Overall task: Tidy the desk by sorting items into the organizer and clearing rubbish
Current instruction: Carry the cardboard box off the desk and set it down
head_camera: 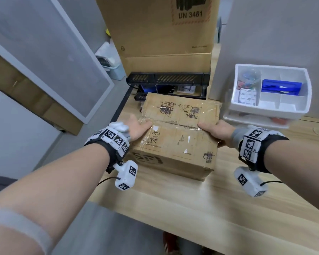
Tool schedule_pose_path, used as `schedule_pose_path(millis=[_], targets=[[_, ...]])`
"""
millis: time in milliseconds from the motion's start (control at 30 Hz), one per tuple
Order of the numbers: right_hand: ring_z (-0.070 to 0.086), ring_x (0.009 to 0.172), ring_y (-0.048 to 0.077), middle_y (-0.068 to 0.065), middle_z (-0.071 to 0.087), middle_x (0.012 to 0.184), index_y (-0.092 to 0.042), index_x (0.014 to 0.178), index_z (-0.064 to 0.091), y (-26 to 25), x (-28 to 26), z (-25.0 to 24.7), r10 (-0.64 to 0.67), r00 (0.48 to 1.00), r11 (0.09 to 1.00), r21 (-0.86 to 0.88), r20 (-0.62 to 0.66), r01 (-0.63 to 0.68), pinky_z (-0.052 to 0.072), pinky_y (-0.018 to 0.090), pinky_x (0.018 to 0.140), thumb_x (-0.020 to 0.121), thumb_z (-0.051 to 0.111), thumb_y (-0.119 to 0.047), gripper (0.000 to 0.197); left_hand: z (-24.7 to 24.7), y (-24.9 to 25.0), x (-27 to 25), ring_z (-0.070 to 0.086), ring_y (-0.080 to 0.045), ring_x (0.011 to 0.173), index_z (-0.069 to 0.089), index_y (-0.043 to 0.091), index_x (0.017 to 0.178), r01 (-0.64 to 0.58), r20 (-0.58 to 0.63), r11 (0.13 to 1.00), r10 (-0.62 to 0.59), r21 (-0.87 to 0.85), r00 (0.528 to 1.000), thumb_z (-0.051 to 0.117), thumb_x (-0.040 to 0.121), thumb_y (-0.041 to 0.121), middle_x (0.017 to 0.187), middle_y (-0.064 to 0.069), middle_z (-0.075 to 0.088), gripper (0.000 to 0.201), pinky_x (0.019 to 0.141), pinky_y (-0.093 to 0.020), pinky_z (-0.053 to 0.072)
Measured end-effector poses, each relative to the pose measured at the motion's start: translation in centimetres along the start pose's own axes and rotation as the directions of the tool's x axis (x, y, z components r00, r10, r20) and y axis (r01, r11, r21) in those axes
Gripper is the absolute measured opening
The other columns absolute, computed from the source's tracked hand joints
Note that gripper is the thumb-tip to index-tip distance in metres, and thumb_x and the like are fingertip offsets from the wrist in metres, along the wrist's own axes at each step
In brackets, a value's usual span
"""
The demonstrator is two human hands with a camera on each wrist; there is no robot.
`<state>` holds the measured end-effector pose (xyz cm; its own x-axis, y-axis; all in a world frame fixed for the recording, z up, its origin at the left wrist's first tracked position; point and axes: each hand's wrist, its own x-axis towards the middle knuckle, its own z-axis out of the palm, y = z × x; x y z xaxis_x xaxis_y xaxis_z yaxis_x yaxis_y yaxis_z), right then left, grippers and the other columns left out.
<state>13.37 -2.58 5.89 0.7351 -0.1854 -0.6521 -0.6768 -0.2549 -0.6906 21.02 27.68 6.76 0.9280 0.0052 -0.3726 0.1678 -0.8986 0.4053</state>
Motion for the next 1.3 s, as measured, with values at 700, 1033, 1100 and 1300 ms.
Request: schedule_pose_path(millis=[700, 1033, 1100, 1300], targets=[[0.071, 0.096, 0.026, 0.002, 0.071, 0.107, -0.029, 0.112, 0.053, -0.5, -0.4, 3.0, -0.02, 0.996, 1.0, -0.005, 0.09, 0.02, 0.056, 0.049, 0.091, 0.077, 0.075, -0.057, 0.05, -0.8, -3.7, -3.5, 0.071, -0.031, 0.101, 0.07, 0.014, 0.108, 0.406, 0.595, 0.858, -0.156, -0.313, 0.789, 0.079, 0.055, 0.075, 0.102, -0.01, 0.076, 0.082, 0.097, -0.048, 0.052], [0.075, 0.078, 0.023, 0.003, 0.078, 0.083, -0.022, 0.109, 0.063, -1.8, -1.3, 6.2, -0.029, 0.961, 0.999, 0.023, 0.276, 0.024, 0.058, 0.036, 0.068, 0.084, 0.073, -0.044, 0.035, -0.9, -7.1, -7.2, 0.072, -0.029, 0.098, 0.067, 0.015, 0.118, 0.461, 0.503, 0.714, -0.175, -0.527, 0.847, 0.083, 0.056, 0.068, 0.104, -0.01, 0.076, 0.083, 0.096, -0.049, 0.053], [0.076, 0.084, 0.024, 0.006, 0.078, 0.095, -0.02, 0.119, 0.064, -2.1, -1.4, 8.4, -0.035, 0.945, 0.999, -0.008, 0.325, 0.039, 0.059, 0.036, 0.069, 0.079, 0.078, -0.046, 0.05, -1.6, -9.0, -9.0, 0.073, -0.027, 0.094, 0.067, 0.015, 0.111, 0.464, 0.471, 0.678, -0.193, -0.57, 0.861, 0.078, 0.072, 0.06, 0.099, -0.009, 0.077, 0.06, 0.094, -0.046, 0.055], [0.076, 0.082, 0.023, 0.007, 0.078, 0.096, -0.017, 0.118, 0.063, -4.6, -3.4, 15.9, -0.072, 0.88, 0.989, -0.082, 0.469, 0.124, 0.059, 0.034, 0.066, 0.079, 0.08, -0.04, 0.048, -4.1, -16.6, -14.4, 0.073, -0.028, 0.099, 0.063, 0.013, 0.12, 0.517, 0.409, 0.57, -0.317, -0.639, 0.856, 0.081, 0.065, 0.059, 0.105, -0.01, 0.075, 0.074, 0.095, -0.049, 0.054]])
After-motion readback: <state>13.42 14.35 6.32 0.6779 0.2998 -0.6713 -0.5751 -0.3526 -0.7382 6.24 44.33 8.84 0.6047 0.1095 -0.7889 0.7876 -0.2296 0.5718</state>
